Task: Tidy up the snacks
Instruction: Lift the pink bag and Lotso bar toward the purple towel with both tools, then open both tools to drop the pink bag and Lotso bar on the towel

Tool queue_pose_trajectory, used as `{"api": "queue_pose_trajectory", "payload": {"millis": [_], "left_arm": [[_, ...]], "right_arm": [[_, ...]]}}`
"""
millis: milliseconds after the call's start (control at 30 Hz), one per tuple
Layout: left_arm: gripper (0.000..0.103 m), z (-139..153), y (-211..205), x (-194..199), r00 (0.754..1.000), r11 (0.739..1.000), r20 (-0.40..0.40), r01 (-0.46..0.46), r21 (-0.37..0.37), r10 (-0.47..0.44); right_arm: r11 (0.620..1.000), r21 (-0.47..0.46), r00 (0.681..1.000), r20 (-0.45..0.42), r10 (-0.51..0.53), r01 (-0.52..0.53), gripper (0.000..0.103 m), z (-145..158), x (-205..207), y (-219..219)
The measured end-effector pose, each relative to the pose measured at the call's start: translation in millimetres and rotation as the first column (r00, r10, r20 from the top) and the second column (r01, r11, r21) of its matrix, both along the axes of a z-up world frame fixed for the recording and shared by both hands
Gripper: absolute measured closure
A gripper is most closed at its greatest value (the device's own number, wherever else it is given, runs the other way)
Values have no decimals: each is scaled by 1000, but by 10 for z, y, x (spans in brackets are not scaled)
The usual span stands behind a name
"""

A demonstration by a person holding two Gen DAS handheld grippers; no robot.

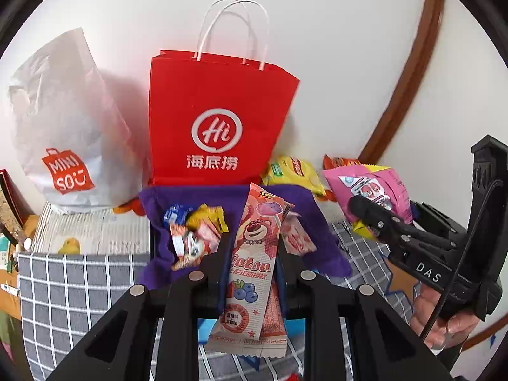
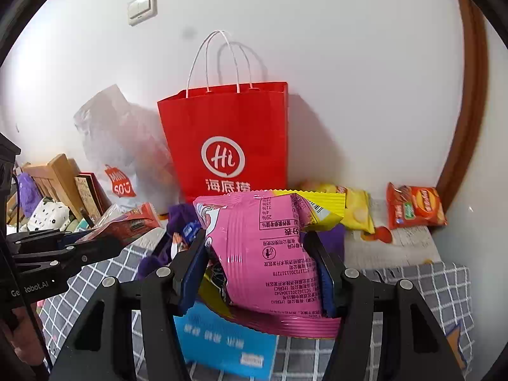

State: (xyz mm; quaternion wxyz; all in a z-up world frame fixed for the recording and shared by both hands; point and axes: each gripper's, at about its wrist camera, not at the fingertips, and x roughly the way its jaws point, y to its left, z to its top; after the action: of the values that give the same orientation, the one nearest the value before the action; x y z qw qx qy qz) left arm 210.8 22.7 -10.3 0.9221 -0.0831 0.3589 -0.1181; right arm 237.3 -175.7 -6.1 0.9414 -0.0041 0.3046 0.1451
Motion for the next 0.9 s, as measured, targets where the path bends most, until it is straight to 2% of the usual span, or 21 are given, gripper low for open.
{"api": "queue_pose_trajectory", "payload": {"millis": [167, 300, 367, 467, 533, 700, 767, 900], "left_arm": [[80, -9, 59, 328, 1000, 1000, -5, -19, -6, 19], [80, -124, 121, 612, 1000, 1000, -21, -12, -26, 12], [80, -218, 155, 719, 999, 999, -37, -25, -25, 25], [80, -415, 245, 859, 996, 997, -84, -39, -68, 33], [80, -518, 251, 925, 993, 998, -118, -34, -58, 27], [80, -618, 248, 970, 990, 998, -138, -19, -64, 10], [80, -671, 221, 1010, 988, 998, -153, -15, -53, 6], [80, -757, 219, 1059, 982, 997, -187, -6, -83, -10]], "right_arm": [[1000, 1, 1000, -13, 6, -6, 44, -30, 326, 66], [1000, 3, 1000, -16, 13, -13, 44, -139, 526, 64], [1000, -1, 998, -51, 22, -22, 44, -264, 665, 63], [1000, -12, 995, -93, 20, -21, 44, -425, 813, 31], [999, -29, 992, -119, 35, -38, 44, -544, 903, -6], [999, -42, 974, -227, -10, 1, 44, -809, 1132, -205], [999, -51, 968, -248, -26, 13, 44, -892, 1175, -277], [998, -61, 955, -295, -40, 23, 44, -1021, 1248, -343]]}}
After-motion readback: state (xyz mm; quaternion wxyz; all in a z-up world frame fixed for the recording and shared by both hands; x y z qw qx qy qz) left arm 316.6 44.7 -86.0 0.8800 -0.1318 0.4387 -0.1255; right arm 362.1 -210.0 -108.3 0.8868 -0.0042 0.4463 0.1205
